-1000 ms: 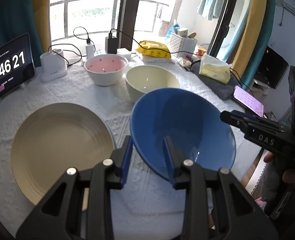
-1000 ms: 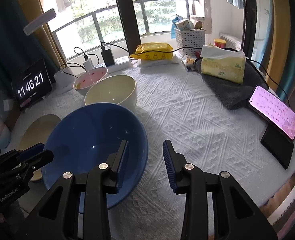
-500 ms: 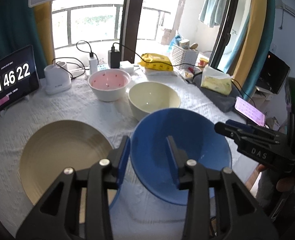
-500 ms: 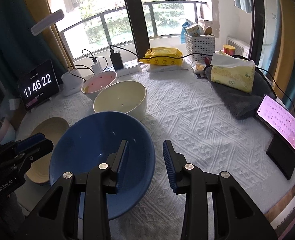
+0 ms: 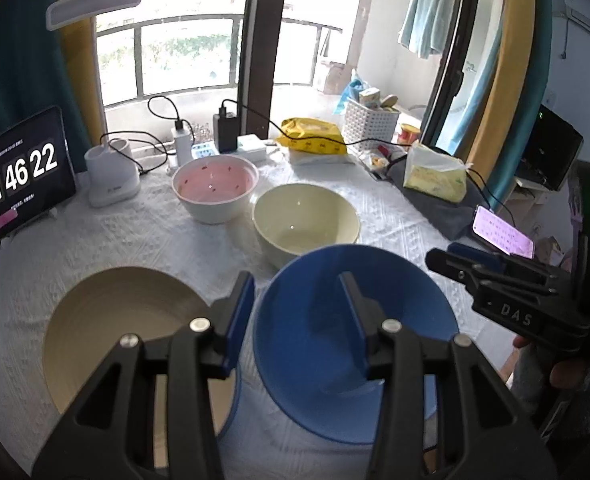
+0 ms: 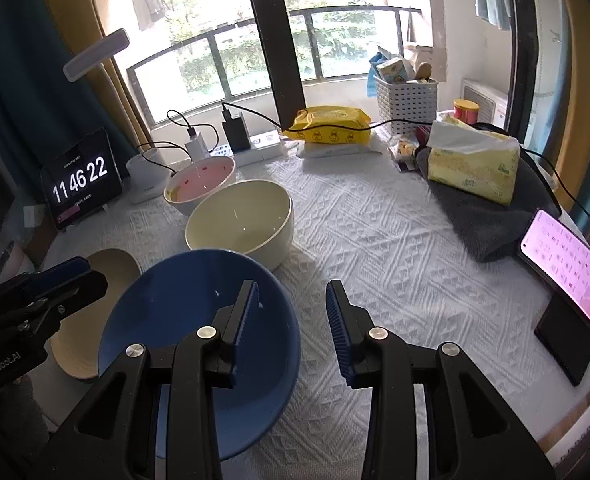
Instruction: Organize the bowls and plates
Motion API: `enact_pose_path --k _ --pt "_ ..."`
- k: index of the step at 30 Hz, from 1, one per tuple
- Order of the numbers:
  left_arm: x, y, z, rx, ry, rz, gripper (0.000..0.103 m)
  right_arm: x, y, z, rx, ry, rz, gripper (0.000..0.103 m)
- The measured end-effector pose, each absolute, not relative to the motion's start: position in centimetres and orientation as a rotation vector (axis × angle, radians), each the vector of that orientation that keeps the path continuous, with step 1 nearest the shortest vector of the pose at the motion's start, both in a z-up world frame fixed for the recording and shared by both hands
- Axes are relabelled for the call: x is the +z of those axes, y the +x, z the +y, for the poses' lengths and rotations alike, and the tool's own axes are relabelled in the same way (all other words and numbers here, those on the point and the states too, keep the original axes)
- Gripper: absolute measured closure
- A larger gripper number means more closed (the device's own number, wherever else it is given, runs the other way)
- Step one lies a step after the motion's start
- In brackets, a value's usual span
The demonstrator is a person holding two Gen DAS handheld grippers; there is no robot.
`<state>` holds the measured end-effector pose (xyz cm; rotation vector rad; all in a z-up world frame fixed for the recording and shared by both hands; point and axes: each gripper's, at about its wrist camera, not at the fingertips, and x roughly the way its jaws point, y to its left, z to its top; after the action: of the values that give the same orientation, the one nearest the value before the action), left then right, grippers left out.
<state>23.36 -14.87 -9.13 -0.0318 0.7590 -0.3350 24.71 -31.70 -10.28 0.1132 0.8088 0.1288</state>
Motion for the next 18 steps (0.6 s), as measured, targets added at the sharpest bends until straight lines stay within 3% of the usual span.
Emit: enact_pose_path --k 18 --pt "-8.9 27.6 -16.3 -0.337 -0.015 0.794 0.059 -10.2 27.6 -32.8 0.169 0.110 0.800 0.066"
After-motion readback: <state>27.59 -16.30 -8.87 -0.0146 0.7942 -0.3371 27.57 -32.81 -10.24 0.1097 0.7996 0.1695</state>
